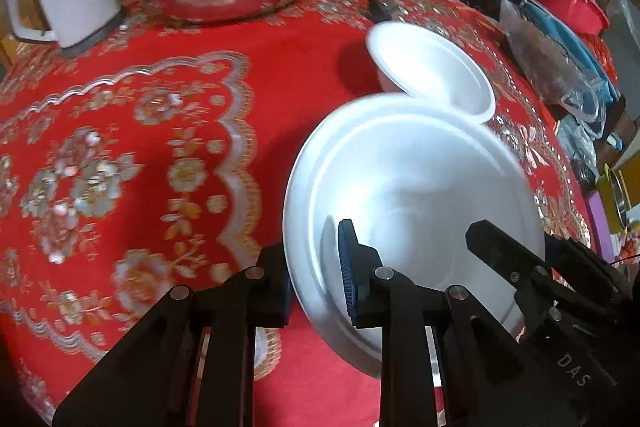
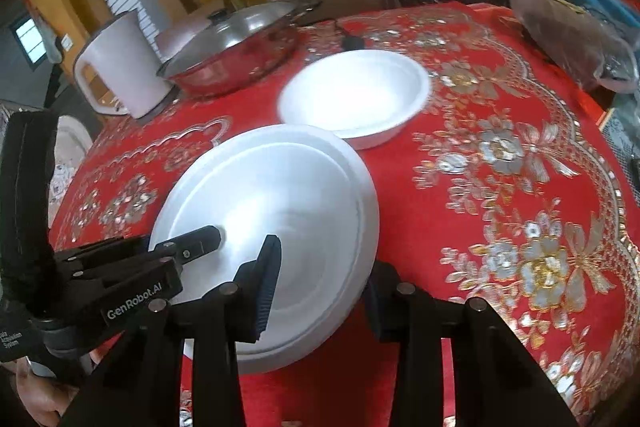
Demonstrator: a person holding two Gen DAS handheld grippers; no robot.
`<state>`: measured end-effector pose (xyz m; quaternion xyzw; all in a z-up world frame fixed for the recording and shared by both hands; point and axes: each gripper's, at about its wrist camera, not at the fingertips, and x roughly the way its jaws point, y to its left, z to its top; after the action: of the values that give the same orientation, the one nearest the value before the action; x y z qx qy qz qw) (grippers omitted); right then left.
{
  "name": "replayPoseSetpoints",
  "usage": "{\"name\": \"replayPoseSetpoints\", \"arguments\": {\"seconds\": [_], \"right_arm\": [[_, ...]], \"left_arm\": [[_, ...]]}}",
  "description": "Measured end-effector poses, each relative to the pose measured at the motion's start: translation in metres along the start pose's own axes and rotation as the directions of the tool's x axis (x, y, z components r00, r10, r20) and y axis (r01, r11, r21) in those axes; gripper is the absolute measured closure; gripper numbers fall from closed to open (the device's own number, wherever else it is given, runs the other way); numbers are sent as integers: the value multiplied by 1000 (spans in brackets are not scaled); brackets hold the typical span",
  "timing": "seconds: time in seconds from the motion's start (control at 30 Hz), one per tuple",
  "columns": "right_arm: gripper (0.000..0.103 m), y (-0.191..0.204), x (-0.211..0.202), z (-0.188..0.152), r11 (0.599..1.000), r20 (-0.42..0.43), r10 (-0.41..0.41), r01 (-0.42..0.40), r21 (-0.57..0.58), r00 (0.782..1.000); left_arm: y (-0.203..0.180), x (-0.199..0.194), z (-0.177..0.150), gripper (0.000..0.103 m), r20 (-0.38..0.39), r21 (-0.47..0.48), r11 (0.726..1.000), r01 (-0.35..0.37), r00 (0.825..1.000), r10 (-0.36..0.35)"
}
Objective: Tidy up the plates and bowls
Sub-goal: 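Carry the white plate with both tools over the green bowl stack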
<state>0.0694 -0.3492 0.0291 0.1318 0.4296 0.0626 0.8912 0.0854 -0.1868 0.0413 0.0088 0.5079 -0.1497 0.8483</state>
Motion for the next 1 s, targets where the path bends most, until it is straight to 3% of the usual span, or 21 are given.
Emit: {"name": "replayPoseSetpoints", "arguments": {"seconds": [0.3, 0.6, 1.0], "right_arm": [[64, 60, 7, -10, 995, -17, 35, -36, -95, 999], [63, 121, 14, -15, 978, -34, 63, -69, -197, 997], [62, 218, 7, -22, 928, -29, 159, -159, -337, 987]], "left_arm": [[53, -39, -18, 84, 50, -59, 996, -69, 996, 72], [110, -67, -41, 84, 65, -149, 985, -92, 993, 103], [193, -139, -73, 84, 147, -289, 949, -128, 973, 177]]}}
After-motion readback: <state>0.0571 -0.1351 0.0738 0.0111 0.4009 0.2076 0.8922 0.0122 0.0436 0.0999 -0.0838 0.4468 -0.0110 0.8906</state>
